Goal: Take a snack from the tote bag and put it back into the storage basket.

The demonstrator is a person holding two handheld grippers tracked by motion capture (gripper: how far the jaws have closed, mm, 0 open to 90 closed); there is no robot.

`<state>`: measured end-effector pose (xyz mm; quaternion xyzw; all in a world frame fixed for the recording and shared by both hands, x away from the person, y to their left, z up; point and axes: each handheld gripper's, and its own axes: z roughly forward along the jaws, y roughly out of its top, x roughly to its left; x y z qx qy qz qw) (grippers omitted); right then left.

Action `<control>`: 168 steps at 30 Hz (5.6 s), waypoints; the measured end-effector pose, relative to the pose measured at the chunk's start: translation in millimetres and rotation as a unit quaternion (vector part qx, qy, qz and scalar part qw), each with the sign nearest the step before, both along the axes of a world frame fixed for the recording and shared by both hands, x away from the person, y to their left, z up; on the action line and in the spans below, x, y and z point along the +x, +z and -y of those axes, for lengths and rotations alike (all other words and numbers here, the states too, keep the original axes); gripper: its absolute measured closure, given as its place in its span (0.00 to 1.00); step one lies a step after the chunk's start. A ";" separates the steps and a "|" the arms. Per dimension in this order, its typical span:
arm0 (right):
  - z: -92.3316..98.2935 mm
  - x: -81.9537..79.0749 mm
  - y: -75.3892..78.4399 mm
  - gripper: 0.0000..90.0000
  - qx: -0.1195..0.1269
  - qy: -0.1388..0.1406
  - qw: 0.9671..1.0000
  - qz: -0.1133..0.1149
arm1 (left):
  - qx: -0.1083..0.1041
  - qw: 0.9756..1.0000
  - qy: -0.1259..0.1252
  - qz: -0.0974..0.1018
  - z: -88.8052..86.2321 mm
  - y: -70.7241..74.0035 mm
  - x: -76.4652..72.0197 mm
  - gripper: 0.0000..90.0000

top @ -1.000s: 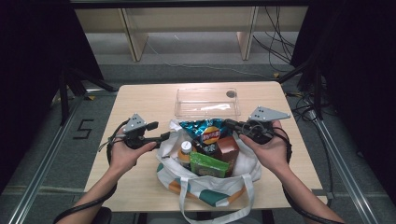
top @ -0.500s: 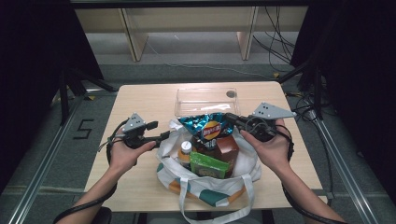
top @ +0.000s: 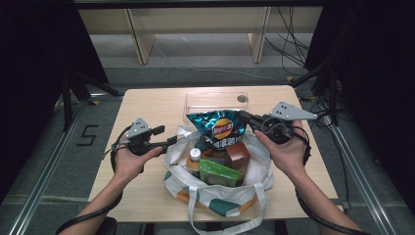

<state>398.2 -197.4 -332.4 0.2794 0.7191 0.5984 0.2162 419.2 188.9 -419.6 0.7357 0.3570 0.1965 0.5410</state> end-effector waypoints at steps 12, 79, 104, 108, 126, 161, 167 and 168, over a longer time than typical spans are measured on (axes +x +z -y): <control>0.2 2.4 15.6 1.00 0.019 -0.010 1.000 0.022 | -0.008 1.000 0.001 -0.004 -0.4 -0.3 0.0 0.36; 4.0 19.6 62.6 1.00 0.037 -0.049 0.996 0.060 | -0.015 1.000 0.011 0.002 -4.3 0.2 1.7 0.33; 2.3 39.7 61.3 1.00 0.036 -0.077 0.995 0.055 | -0.022 1.000 0.013 0.004 -5.9 0.9 3.0 0.31; 1.9 43.8 60.1 1.00 0.039 -0.081 0.995 0.049 | -0.021 1.000 0.013 0.007 -6.5 1.3 3.0 0.31; 1.1 64.6 56.8 1.00 0.038 -0.094 0.994 0.043 | -0.022 1.000 0.016 0.009 -6.0 1.5 2.6 0.30; -4.0 96.1 43.7 1.00 0.022 -0.122 0.992 0.027 | -0.021 1.000 0.008 0.009 -5.4 1.0 3.1 0.30; -4.9 102.5 43.4 1.00 0.023 -0.125 0.992 0.024 | -0.025 1.000 0.008 0.011 -4.0 1.5 3.3 0.30; -4.7 104.1 43.0 1.00 0.019 -0.125 0.992 0.028 | -0.024 1.000 0.009 0.010 -4.1 1.5 3.2 0.30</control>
